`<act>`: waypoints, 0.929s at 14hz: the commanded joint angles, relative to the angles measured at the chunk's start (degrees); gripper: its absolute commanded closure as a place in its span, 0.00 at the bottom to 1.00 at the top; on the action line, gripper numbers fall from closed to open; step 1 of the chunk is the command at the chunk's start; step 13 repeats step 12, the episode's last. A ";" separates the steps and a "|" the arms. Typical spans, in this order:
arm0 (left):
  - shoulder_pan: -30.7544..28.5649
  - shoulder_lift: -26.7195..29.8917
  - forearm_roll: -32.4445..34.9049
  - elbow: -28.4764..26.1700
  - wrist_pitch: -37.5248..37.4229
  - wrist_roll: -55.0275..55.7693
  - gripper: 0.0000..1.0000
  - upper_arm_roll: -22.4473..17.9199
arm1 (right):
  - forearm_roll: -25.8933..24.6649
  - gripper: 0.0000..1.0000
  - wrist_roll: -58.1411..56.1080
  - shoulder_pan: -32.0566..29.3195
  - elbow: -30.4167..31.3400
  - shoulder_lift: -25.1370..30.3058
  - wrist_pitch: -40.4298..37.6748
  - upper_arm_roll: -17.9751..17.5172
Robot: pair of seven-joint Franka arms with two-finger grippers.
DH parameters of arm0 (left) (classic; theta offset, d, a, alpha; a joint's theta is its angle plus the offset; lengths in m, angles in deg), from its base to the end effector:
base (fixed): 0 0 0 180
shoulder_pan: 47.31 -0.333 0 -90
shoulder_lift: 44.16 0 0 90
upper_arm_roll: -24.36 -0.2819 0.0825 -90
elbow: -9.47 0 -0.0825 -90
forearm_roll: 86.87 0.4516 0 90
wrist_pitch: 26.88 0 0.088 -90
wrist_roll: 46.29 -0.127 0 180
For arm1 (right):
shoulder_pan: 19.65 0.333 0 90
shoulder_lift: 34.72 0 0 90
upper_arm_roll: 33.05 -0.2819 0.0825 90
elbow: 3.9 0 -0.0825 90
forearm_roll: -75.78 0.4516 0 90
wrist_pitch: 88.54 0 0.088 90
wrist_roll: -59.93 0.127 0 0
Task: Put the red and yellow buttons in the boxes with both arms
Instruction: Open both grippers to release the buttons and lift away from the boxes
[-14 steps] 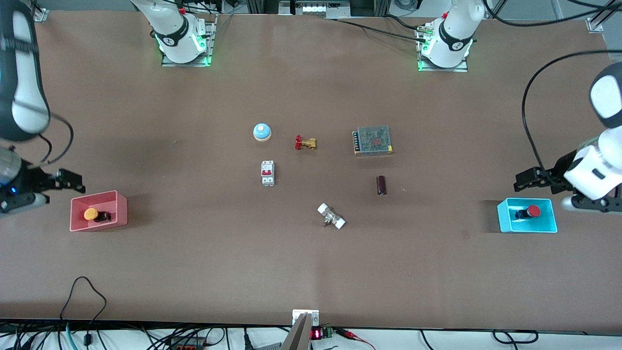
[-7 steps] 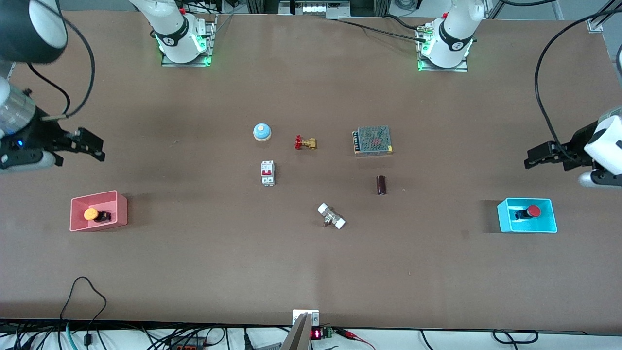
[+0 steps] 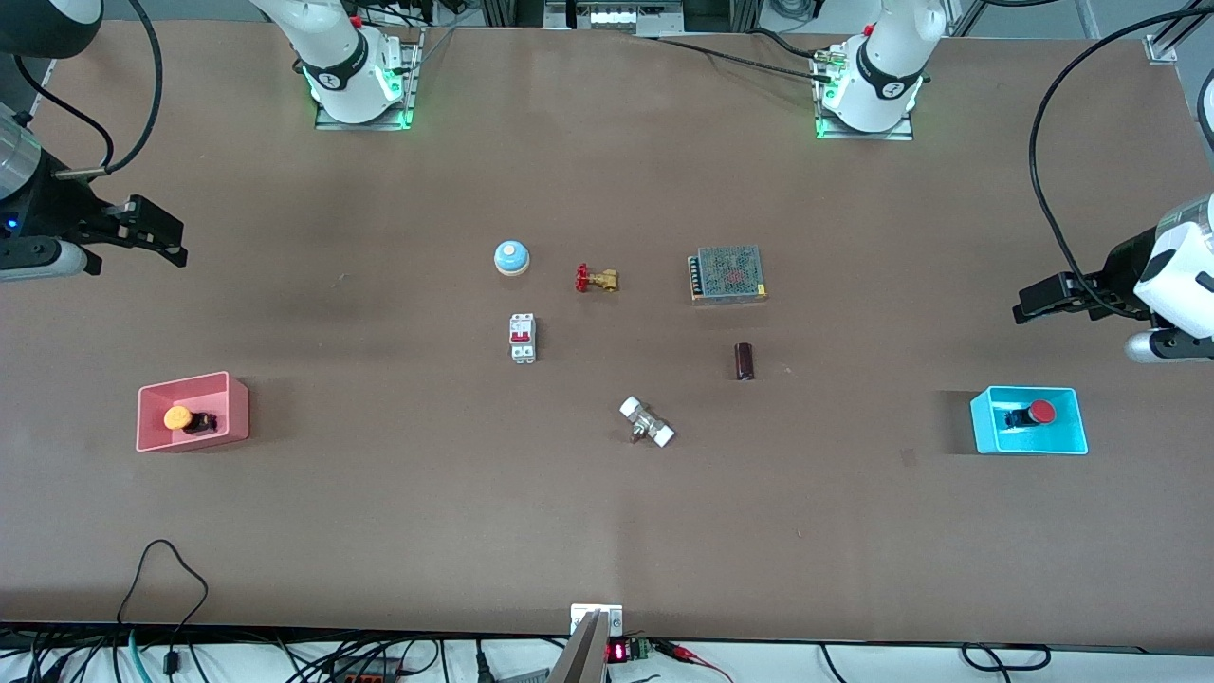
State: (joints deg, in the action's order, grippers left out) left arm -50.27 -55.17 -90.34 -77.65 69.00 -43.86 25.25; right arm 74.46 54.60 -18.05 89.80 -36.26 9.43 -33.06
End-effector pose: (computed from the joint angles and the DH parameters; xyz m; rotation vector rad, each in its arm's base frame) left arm 0.6763 0.0180 0.4817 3.0752 0.1326 -0.0607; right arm 0.6411 0.0154 0.5309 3.1104 0.1927 0.0731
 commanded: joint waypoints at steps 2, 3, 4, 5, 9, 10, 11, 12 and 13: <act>-0.37 0.37 0.65 3.26 -2.52 0.65 0.00 0.17 | -0.78 0.00 0.76 1.91 1.40 1.18 -0.24 2.11; -0.63 1.07 0.22 3.70 -3.75 0.56 0.00 0.08 | -0.78 0.00 0.59 1.91 1.40 1.18 -0.24 2.11; -0.81 1.43 -0.05 3.79 -3.94 0.47 0.00 0.08 | -0.78 0.00 0.41 1.91 1.40 1.18 -0.32 2.11; -0.81 1.86 0.04 3.27 -4.11 0.47 0.00 0.17 | -0.78 0.00 0.41 2.00 1.31 1.18 -0.32 2.03; -0.29 2.66 0.74 2.56 -4.64 0.39 0.00 0.25 | -1.14 0.00 0.50 2.17 0.69 1.10 -2.61 1.41; -0.29 2.75 0.74 2.48 -4.73 0.39 0.00 0.25 | -1.66 0.00 0.50 2.26 0.61 1.09 -2.70 1.41; -0.29 2.75 0.74 2.47 -5.08 0.39 0.00 0.25 | -1.75 0.00 0.41 2.35 0.61 1.18 -2.70 1.50; -0.29 2.83 0.74 2.47 -5.08 0.39 0.00 0.25 | -1.75 0.00 0.41 2.44 0.61 1.18 -2.70 1.50; -0.29 2.83 0.74 2.47 -5.08 0.39 0.00 0.25 | -1.75 0.00 0.41 2.44 0.61 1.18 -2.70 1.50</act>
